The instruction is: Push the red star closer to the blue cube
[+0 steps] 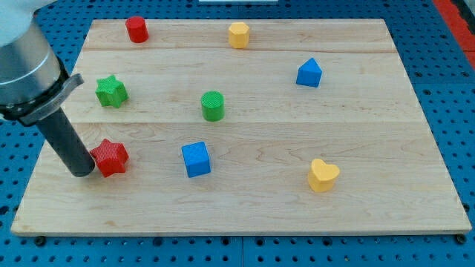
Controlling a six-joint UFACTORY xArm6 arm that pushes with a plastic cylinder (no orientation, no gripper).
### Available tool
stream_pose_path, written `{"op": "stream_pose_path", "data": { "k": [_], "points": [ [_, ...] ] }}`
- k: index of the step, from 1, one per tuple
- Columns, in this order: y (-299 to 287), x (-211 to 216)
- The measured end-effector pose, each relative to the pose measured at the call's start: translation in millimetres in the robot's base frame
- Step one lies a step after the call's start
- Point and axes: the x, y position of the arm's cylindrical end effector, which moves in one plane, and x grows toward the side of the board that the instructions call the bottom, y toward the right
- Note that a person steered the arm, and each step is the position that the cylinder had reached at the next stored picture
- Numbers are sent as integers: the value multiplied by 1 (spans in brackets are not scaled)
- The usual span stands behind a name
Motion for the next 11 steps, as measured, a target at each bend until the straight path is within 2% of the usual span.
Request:
{"op": "stream_pose_path", "data": {
  "k": [2, 5, 7, 8, 10, 11],
  "points": [
    [-39, 27],
    [-11, 11],
    [-50, 0],
    [-23, -14],
    [63, -15],
    [71, -13]
  ]
}}
